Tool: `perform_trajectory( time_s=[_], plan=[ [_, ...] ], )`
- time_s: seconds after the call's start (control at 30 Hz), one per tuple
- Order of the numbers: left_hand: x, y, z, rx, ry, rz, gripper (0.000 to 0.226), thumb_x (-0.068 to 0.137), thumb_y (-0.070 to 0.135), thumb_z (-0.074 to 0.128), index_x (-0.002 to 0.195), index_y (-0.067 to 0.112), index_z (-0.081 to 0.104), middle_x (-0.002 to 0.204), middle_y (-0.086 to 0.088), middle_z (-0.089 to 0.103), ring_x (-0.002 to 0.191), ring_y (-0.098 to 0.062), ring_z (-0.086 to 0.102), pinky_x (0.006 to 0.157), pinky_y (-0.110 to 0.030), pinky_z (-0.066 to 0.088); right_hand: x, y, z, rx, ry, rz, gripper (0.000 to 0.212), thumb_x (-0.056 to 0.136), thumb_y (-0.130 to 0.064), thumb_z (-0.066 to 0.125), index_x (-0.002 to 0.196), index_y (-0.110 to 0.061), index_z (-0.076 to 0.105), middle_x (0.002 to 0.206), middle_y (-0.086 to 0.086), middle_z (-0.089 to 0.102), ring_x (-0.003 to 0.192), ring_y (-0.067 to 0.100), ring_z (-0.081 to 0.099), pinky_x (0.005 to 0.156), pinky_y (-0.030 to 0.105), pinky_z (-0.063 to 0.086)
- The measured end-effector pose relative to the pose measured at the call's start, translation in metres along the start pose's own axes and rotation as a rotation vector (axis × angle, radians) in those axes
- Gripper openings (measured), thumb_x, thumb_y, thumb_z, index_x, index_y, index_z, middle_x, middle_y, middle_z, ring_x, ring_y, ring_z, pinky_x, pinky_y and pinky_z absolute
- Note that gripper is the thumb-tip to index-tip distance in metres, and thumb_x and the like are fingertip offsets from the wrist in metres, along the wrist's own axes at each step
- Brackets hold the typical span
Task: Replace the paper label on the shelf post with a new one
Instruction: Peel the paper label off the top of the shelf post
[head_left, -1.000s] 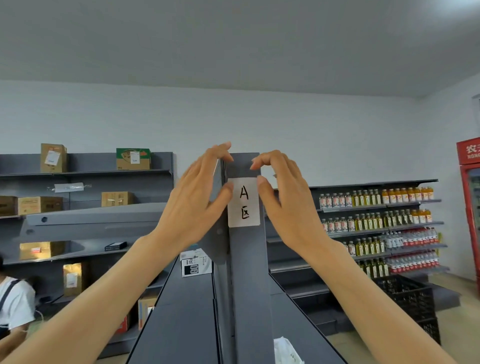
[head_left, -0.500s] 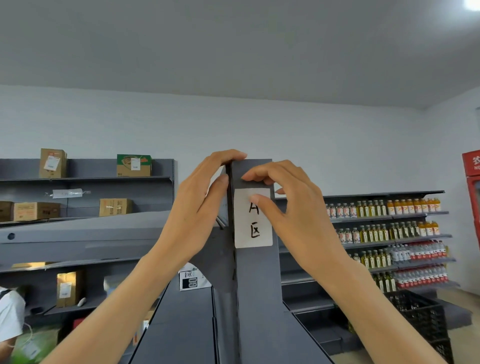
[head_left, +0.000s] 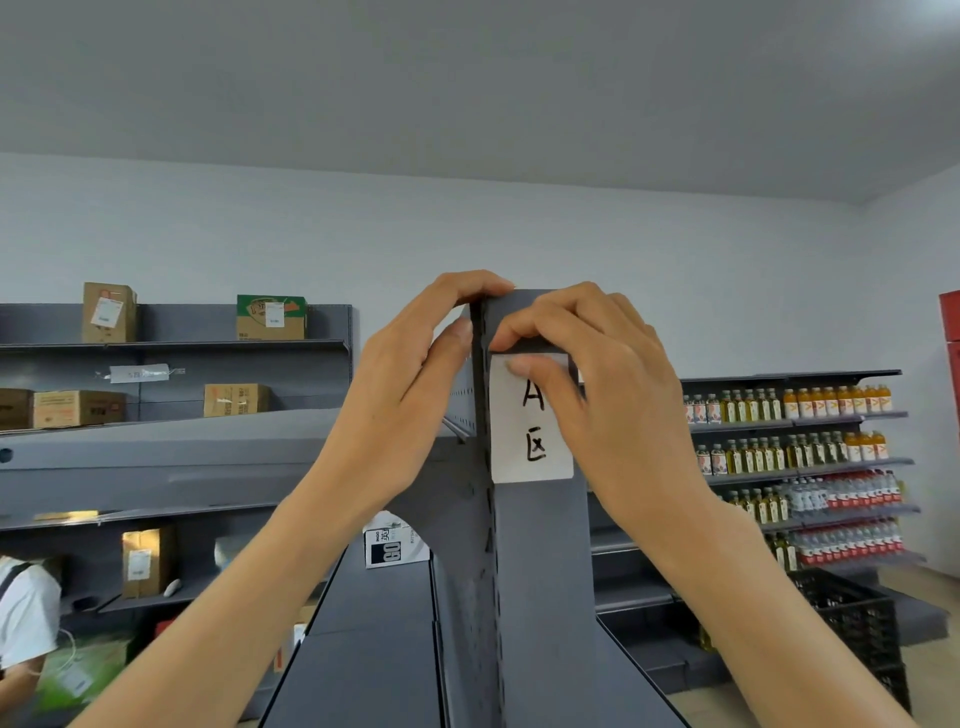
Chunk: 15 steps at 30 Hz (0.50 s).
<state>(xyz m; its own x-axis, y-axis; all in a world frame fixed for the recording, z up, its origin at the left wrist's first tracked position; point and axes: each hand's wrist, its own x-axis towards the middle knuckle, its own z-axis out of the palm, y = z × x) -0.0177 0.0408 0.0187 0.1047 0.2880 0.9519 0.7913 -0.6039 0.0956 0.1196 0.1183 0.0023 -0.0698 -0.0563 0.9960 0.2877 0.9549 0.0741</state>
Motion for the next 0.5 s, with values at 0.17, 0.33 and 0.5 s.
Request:
perform_trajectory(
  time_s=[0.17, 0.33, 0.5],
  plan=[
    [0.000, -0.001, 0.001, -0.015, 0.005, -0.011, 0.038, 0.102, 0.000, 0.036, 0.129, 0.016, 0.058, 0.126, 0.007, 0.064, 0.124, -0.006, 0.056, 0.105, -0.024, 0.044, -0.001, 0.002, 0.000, -0.067, 0.002, -0.030, 0.010, 0.085, -0.019, 0.069, 0.093, -0.024, 0.073, 0.102, -0.005, 0.065, 0.094, 0.015, 0.054, 0.081, 0.031, 0.042],
    [0.000, 0.000, 0.002, -0.016, 0.026, -0.025, 0.038, 0.103, -0.001, 0.036, 0.128, 0.017, 0.059, 0.124, 0.007, 0.065, 0.122, -0.008, 0.058, 0.104, -0.029, 0.046, 0.007, -0.003, -0.003, -0.012, -0.085, 0.016, 0.004, 0.086, -0.021, 0.071, 0.090, -0.022, 0.070, 0.099, -0.008, 0.062, 0.094, 0.012, 0.052, 0.083, 0.028, 0.040],
    [0.000, 0.002, 0.003, -0.002, 0.028, -0.027, 0.039, 0.102, -0.003, 0.036, 0.126, 0.017, 0.059, 0.123, 0.009, 0.065, 0.121, 0.000, 0.057, 0.101, -0.011, 0.041, 0.017, -0.010, -0.005, -0.159, -0.137, -0.031, 0.008, 0.086, -0.023, 0.072, 0.085, -0.019, 0.066, 0.095, -0.003, 0.062, 0.089, 0.018, 0.056, 0.080, 0.030, 0.037]
  ],
)
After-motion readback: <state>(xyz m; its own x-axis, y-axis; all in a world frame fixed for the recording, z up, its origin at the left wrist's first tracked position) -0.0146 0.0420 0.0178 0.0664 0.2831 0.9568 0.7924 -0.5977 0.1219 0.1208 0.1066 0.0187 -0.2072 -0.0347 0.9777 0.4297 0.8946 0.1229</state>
